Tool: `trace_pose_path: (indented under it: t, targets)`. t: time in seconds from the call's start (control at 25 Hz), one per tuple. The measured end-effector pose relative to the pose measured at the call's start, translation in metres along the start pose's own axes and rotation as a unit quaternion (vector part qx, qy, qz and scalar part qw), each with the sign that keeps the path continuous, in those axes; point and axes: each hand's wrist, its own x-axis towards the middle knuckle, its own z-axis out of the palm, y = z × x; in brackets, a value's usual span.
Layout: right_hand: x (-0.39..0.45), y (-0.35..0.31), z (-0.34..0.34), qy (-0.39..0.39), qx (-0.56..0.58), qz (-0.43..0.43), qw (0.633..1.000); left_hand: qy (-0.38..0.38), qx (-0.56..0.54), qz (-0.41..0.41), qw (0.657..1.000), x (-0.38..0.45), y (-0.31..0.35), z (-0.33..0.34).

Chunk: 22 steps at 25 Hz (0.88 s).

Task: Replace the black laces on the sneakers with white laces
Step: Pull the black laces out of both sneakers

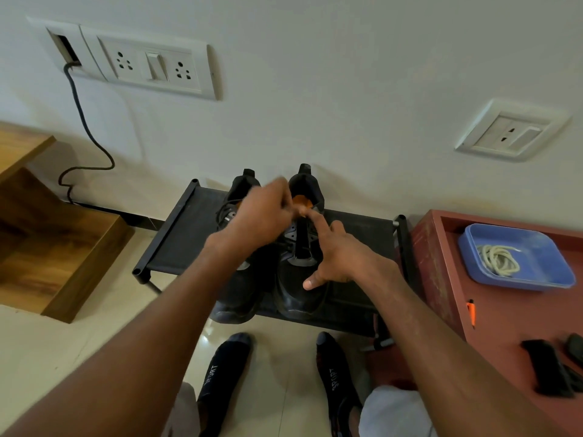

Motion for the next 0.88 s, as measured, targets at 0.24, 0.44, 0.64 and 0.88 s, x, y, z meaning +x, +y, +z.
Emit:
trace_pose_path:
  t: [0.24, 0.44, 0.64, 0.88]
  targets:
    - [-0.001, -0.003, -0.001, -0.005, 0.0, 0.003, 1.0, -0.079, 0.223, 0.039, 0.971, -0.002, 0.004, 0.019]
    - [0.0, -0.002, -0.002, -0.008, 0.011, 0.007, 1.0, 0.006, 0.006, -0.038, 0.999, 0.002, 0.005, -0.001]
    - [-0.001, -0.004, -0.001, 0.005, 0.02, 0.006, 1.0, 0.033, -0.522, -0.253, 0.814, 0.003, 0.009, -0.013]
    - [-0.003, -0.005, -0.003, 0.009, 0.013, 0.015, 1.0, 0.043, -0.524, -0.283, 0.802, 0.01, 0.008, 0.006]
